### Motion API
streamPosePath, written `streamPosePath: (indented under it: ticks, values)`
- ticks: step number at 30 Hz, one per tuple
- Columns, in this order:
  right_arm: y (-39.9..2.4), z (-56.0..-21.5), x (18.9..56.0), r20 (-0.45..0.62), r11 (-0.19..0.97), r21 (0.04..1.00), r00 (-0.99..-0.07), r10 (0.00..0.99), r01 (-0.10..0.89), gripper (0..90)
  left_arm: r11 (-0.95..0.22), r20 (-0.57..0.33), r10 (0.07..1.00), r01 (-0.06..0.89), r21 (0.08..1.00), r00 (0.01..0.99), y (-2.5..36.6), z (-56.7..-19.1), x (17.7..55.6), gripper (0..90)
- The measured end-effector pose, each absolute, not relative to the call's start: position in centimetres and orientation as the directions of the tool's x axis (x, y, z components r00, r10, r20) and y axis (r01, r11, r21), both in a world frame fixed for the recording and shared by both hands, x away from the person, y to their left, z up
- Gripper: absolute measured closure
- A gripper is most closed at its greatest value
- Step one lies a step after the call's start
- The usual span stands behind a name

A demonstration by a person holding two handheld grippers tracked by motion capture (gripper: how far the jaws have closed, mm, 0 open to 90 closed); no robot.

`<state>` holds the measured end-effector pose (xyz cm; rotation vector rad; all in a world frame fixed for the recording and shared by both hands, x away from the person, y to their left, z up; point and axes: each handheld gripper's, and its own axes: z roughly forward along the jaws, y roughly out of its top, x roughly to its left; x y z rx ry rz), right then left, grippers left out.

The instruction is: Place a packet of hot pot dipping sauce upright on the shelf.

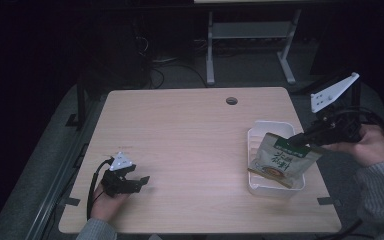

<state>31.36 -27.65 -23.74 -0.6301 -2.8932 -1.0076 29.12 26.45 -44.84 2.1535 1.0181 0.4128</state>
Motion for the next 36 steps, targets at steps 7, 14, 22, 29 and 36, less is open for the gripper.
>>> streamPosePath:
  ticks: [7, 14, 22, 29, 36]
  values:
    - [-28.2, -24.5, 31.4, 0.155, 0.706, 0.589, -0.913, 0.378, 0.393, 89.8, -0.436, -0.014, 0.771, 0.544, 0.717, 0.637, 26.5, -44.8, 29.1, 29.3]
    - [-29.2, -24.5, 31.1, 0.176, 0.691, 0.605, -0.913, 0.369, 0.396, 90.0, -0.437, -0.014, 0.771, 0.545, 0.716, 0.637, 26.4, -44.9, 29.2, 29.3]
    - [-29.6, -24.2, 30.6, 0.182, 0.705, 0.593, -0.918, 0.353, 0.389, 90.0, -0.435, -0.015, 0.772, 0.545, 0.717, 0.635, 26.4, -44.9, 29.2, 29.3]
    - [-30.0, -24.4, 30.6, 0.201, 0.705, 0.594, -0.92, 0.337, 0.388, 90.0, -0.438, -0.015, 0.771, 0.547, 0.714, 0.636, 26.4, -44.9, 29.2, 29.2]
    - [-29.0, -25.8, 31.2, 0.22, 0.732, 0.56, -0.921, 0.321, 0.389, 90.0, -0.434, -0.017, 0.772, 0.547, 0.716, 0.635, 26.4, -44.9, 29.2, 29.3]
